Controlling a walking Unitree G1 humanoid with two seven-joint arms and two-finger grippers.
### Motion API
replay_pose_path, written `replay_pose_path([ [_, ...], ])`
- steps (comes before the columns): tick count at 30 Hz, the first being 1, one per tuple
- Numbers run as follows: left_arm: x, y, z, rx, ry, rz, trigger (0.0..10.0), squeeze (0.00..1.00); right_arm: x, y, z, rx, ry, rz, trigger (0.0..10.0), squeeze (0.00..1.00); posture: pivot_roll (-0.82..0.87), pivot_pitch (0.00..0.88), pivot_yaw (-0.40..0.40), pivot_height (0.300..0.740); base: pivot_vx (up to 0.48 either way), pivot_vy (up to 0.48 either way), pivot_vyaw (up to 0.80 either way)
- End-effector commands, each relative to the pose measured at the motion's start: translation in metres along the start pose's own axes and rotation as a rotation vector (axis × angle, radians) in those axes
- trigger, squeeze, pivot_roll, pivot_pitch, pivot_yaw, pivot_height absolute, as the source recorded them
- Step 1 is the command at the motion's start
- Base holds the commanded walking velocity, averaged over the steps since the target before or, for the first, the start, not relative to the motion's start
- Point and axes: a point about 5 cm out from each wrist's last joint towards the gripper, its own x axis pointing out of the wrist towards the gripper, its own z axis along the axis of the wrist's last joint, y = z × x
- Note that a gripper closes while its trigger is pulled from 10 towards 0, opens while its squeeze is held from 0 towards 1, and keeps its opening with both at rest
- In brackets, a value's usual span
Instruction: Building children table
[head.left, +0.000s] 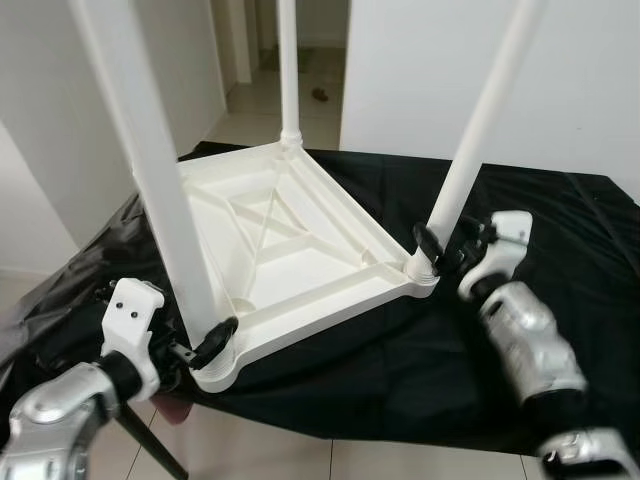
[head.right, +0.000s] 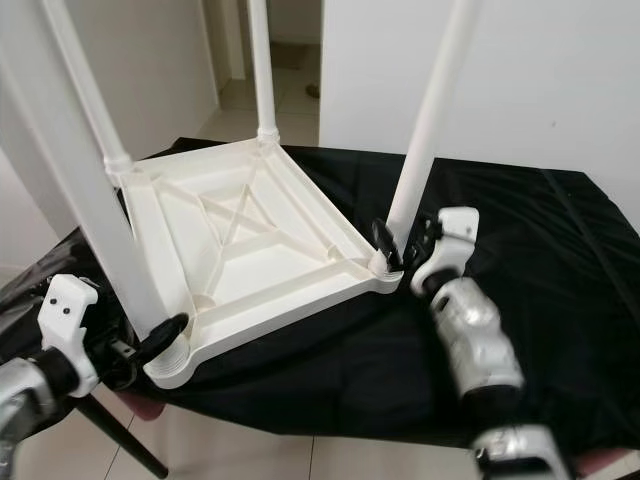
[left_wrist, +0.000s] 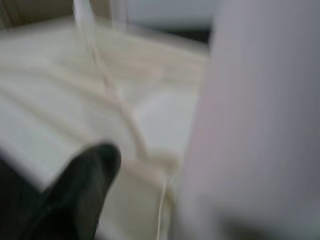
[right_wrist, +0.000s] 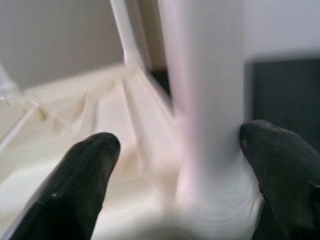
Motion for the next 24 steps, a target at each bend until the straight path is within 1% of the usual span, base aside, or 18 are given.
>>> replay_pose_path([
  [1,0.003,0.013,-0.002,0.005,0.0,0.26,10.0,0.0,0.0,0.01,0.012,-0.047,-0.095,0.122,10.0,0.0,0.11,0.0,0.0,0.74,0.0,0.0,0.0],
  [2,0.011,0.01,-0.003,-0.026,-0.032,0.291,10.0,0.0,-0.004,0.013,0.008,-0.043,-0.103,0.055,10.0,0.0,0.1,0.0,0.0,0.74,0.0,0.0,0.0],
  [4,0.015,0.009,-0.004,-0.048,-0.047,0.311,10.0,0.0,-0.004,0.013,0.007,-0.05,-0.103,0.039,10.0,0.0,0.1,0.0,0.0,0.74,0.0,0.0,0.0],
  [6,0.016,0.009,-0.004,-0.06,-0.05,0.318,10.0,0.0,-0.003,0.014,0.006,-0.051,-0.103,0.038,10.0,0.0,0.1,0.0,0.0,0.74,0.0,0.0,0.0],
  [9,0.018,0.009,-0.004,-0.056,-0.052,0.324,10.0,0.0,-0.002,0.011,0.007,-0.066,-0.106,0.016,10.0,0.0,0.09,0.0,0.0,0.74,0.0,0.0,0.0],
  [11,0.018,0.009,-0.004,-0.056,-0.052,0.324,10.0,0.0,-0.002,0.011,0.007,-0.066,-0.106,0.016,10.0,0.0,0.09,0.0,0.0,0.74,0.0,0.0,0.0],
  [13,0.019,0.01,-0.003,-0.043,-0.056,0.334,10.0,0.0,-0.002,0.005,0.008,-0.088,-0.107,-0.02,10.0,0.0,0.09,0.0,0.0,0.74,0.0,0.0,0.0],
  [15,0.019,0.01,-0.002,-0.039,-0.059,0.34,10.0,0.0,-0.003,0.002,0.009,-0.093,-0.106,-0.037,10.0,0.0,0.09,0.0,0.0,0.74,0.0,0.0,0.0],
  [18,0.02,0.012,-0.003,-0.036,-0.071,0.349,10.0,0.0,-0.006,0.002,0.009,-0.099,-0.105,-0.064,10.0,0.0,0.09,0.0,0.0,0.74,0.0,0.0,0.0],
  [20,0.016,0.016,-0.007,0.002,-0.076,0.403,10.0,0.0,-0.009,0.002,0.008,-0.11,-0.101,-0.095,10.0,0.0,0.08,0.0,0.0,0.74,0.0,0.0,0.0],
  [21,0.016,0.016,-0.007,0.002,-0.076,0.403,10.0,0.0,-0.009,0.002,0.008,-0.11,-0.101,-0.095,10.0,0.0,0.08,0.0,0.0,0.74,0.0,0.0,0.0],
  [22,0.014,0.016,-0.01,-0.025,-0.086,0.414,10.0,0.0,-0.01,0.002,0.008,-0.106,-0.101,-0.113,10.0,0.0,0.08,0.0,0.0,0.74,0.0,0.0,0.0],
  [23,0.014,0.016,-0.01,-0.025,-0.086,0.414,10.0,0.0,-0.01,0.002,0.008,-0.106,-0.101,-0.113,10.0,0.0,0.08,0.0,0.0,0.74,0.0,0.0,0.0],
  [24,0.012,0.017,-0.01,-0.041,-0.096,0.43,10.0,0.0,-0.01,0.001,0.008,-0.104,-0.098,-0.126,10.0,0.0,0.09,0.0,0.0,0.74,0.0,0.0,0.0],
])
